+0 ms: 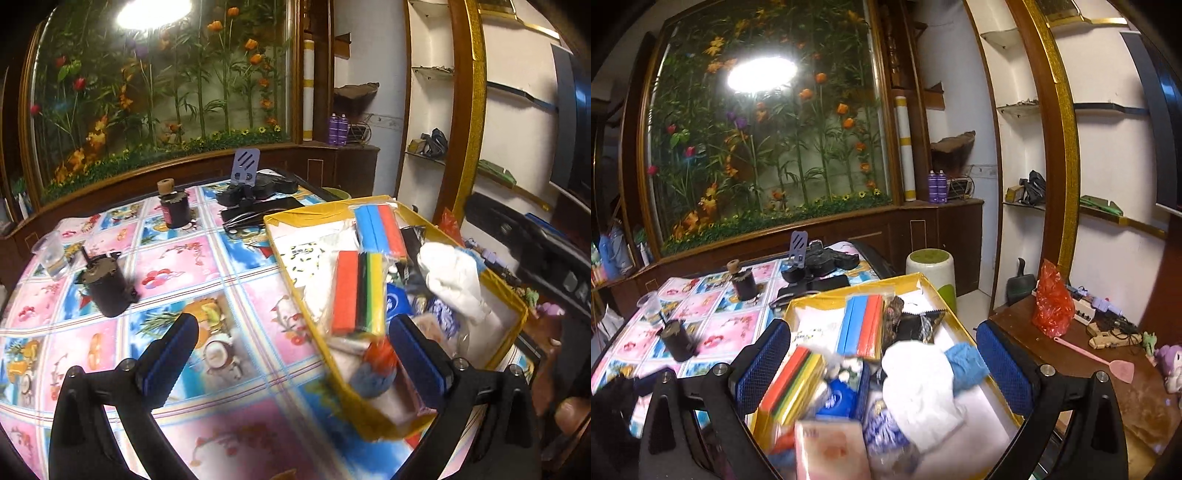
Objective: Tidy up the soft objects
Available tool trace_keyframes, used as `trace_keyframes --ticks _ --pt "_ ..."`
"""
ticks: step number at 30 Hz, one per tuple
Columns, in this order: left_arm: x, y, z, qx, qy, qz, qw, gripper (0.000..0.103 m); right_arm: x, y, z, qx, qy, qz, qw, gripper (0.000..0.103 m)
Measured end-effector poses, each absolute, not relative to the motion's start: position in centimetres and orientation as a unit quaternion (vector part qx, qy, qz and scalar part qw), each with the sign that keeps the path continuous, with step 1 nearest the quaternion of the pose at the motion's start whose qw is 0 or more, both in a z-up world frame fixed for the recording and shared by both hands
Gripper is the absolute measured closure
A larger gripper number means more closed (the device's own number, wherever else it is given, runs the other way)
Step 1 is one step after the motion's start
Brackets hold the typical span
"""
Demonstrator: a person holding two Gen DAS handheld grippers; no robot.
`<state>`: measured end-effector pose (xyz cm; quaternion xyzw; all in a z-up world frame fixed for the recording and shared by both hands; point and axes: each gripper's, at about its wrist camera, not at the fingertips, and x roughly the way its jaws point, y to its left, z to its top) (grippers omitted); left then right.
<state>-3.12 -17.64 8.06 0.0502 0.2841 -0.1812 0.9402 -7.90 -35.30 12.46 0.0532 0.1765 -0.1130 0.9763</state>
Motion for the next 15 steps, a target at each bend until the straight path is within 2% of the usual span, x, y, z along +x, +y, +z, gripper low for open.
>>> trace_keyframes --ticks 7,10,15 --pt "-5.3 -15.2 8.3 0.036 0.29 -0.177 0.94 0.0 -13.0 -34.4 10.0 0.057 0.181 -0.106 0.976 0.001" --pt "-6.4 -14.6 8.3 0.041 0.26 -0.122 0.957 0.0 -14.0 -33.4 9.7 0.042 0.183 -0.102 0.977 0.001" --pt "-6.3 -14.1 7.7 0.058 0.284 -0.097 0.952 0.0 -14.6 -31.4 9.9 0.028 0.189 -0.082 0.978 0.001"
